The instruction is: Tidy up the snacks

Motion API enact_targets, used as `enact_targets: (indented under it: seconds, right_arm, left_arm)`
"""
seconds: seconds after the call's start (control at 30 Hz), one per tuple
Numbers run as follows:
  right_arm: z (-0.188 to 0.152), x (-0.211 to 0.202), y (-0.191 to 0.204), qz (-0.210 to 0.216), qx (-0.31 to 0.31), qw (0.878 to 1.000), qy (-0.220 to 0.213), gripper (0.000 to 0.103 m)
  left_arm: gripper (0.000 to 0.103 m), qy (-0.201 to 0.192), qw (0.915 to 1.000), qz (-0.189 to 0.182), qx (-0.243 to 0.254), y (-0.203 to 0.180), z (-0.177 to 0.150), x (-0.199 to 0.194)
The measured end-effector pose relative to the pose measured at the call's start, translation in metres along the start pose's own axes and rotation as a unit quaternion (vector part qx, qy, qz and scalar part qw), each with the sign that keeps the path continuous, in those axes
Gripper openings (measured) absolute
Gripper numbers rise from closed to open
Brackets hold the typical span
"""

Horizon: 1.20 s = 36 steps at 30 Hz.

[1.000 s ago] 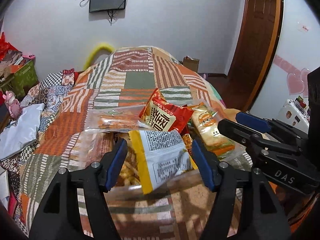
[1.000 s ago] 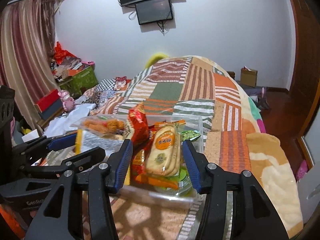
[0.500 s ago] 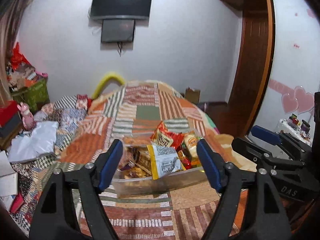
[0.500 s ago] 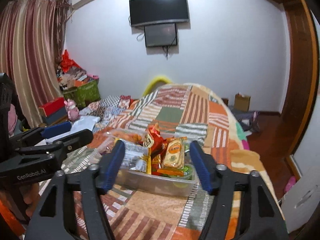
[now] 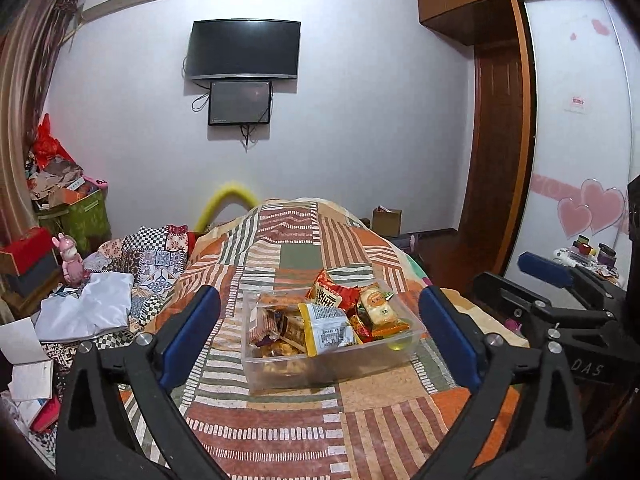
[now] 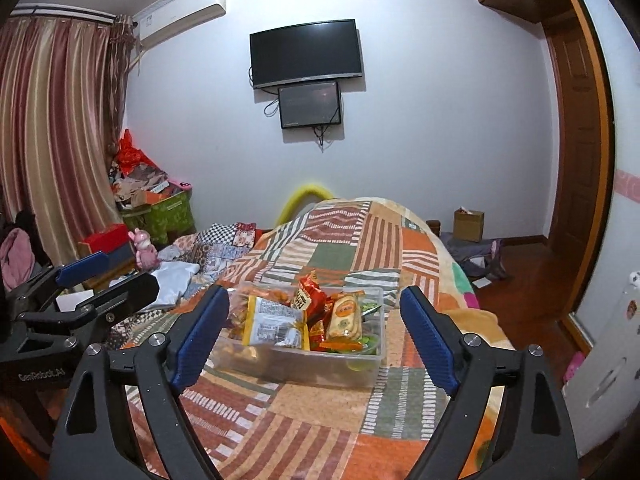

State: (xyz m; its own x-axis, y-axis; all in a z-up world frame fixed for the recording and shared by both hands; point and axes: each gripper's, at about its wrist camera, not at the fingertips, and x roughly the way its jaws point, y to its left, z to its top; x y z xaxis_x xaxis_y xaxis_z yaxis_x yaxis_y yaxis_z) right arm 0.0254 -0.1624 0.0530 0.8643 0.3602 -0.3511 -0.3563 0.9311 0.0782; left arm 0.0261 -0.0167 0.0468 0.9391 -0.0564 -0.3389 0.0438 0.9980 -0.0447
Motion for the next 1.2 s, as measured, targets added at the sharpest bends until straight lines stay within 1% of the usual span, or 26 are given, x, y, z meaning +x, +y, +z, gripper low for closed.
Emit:
enact_targets:
  seconds: [0.07, 0.13, 0.27, 1.2]
  right_arm:
    - [0.0, -0.002, 0.002, -0.011, -0.005, 1.0, -0.006, 0.091]
    - [-0.004, -0.008, 0.004, -0.016, -0.007, 1.0, -0.01, 0.091]
    - [-0.004, -0.011, 0.002, -0.012, -0.002, 1.0, -0.013, 0.093]
    - [-0.006, -0.013, 0.001, -0.004, -0.001, 1.0, -0.015, 0.094]
  left_arm:
    - [0.101, -0.001, 1.0, 0.002, -0.001, 0.0, -0.001, -0.002]
    - [0.101, 0.0, 1.0, 0.0, -0.004, 0.001, -0.003, -0.003]
    - [0.102, -0.001, 1.0, 0.0, -0.006, 0.001, -0.005, -0.004]
    - [0.102, -0.001, 0.9999, 0.001, -0.016, 0.009, -0.007, -0.003]
